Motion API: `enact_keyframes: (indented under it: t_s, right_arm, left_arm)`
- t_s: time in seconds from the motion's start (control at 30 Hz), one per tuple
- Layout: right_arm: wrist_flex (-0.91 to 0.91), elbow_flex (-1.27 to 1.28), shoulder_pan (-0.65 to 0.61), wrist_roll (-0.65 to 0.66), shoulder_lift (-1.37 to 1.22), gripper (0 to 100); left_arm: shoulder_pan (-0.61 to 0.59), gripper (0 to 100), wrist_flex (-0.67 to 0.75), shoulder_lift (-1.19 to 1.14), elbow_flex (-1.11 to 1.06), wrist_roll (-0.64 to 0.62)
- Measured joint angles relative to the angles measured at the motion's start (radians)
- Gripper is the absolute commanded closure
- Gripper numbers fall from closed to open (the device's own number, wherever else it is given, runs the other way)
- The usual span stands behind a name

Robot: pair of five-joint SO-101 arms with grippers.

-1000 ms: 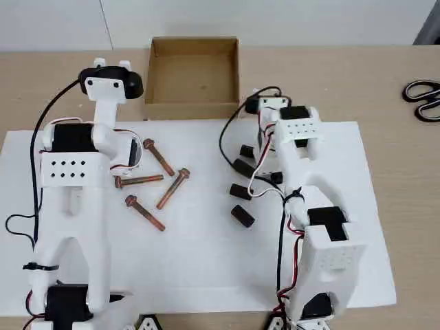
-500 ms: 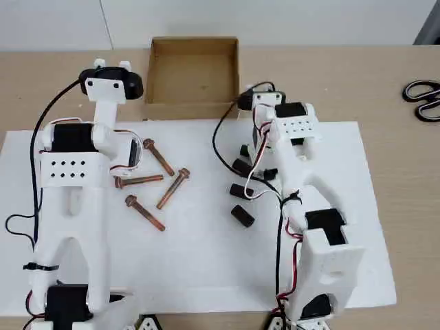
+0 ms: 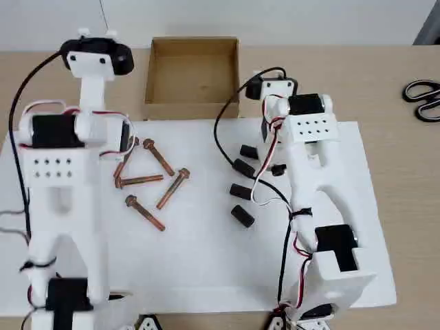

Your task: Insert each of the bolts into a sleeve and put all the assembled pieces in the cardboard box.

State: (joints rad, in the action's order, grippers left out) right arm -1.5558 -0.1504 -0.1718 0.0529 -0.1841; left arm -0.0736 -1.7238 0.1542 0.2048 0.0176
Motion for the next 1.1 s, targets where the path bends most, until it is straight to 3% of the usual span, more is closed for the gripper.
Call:
enact_keyframes:
  t_s: [0.27,0.57,1.1]
  right_arm:
    - [-0.005,0.0,0.044,0.0,0.0,99.5]
    - [-0.005,0.0,0.044,0.0,0.0,99.4]
    - [-0.005,0.0,0.046,0.0,0.0,99.2]
  left_arm:
    - [0.0,99,-0.002,-0.253,0.126,-0.005]
    - [-0.023,91,-0.002,-0.494,0.264,0.0]
    - [-0.084,87,0.002,-0.75,0.361,0.172]
